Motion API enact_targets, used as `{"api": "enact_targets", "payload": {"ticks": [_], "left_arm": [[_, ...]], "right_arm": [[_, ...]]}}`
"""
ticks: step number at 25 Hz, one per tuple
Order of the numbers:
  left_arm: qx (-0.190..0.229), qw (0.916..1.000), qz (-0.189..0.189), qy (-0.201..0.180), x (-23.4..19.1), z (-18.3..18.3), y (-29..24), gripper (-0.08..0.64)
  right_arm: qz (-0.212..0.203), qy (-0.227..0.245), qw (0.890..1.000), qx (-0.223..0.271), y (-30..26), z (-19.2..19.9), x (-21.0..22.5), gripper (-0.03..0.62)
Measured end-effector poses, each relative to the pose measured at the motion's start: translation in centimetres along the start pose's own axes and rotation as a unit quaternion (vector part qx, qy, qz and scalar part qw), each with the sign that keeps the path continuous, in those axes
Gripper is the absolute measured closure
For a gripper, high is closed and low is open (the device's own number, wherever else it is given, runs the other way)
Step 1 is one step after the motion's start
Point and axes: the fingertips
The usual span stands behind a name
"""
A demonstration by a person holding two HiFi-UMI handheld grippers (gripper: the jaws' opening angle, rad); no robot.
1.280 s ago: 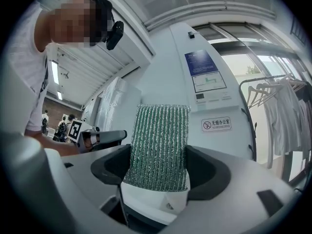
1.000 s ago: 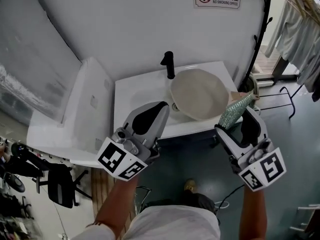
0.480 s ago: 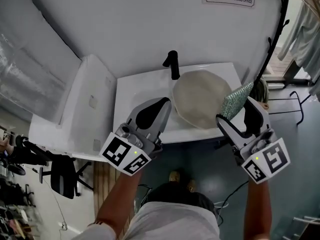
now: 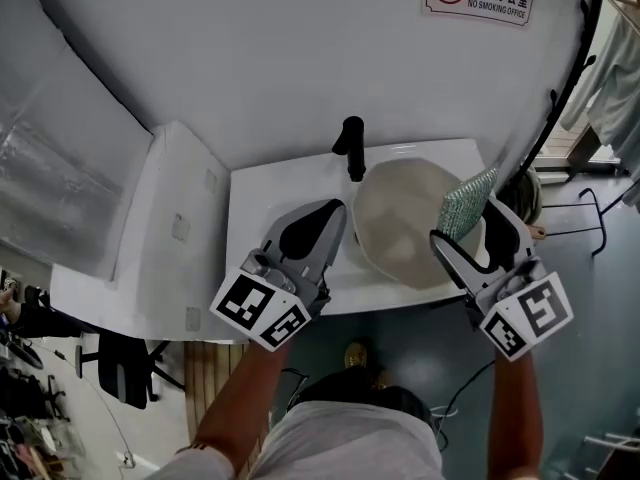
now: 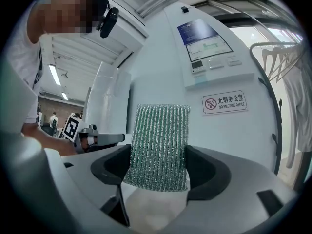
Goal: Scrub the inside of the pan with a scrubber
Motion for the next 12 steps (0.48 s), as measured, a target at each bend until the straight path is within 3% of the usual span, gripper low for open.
{"api": "enact_targets", "payload": {"ticks": [12], "left_arm": [[-0.055, 0.9979, -0.010, 0.032, -6.0, 4.6, -2.6, 0.543]], "right_arm": [[0.002, 0.008, 0.998, -0.070, -6.4, 3.5, 1.0, 0.239]]}}
Point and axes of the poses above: the fingertips, and each gripper's own axes: y backward along the fingers, x to its right, z out of its underside, and after that the axes turned 6 degrees about z, right-handed
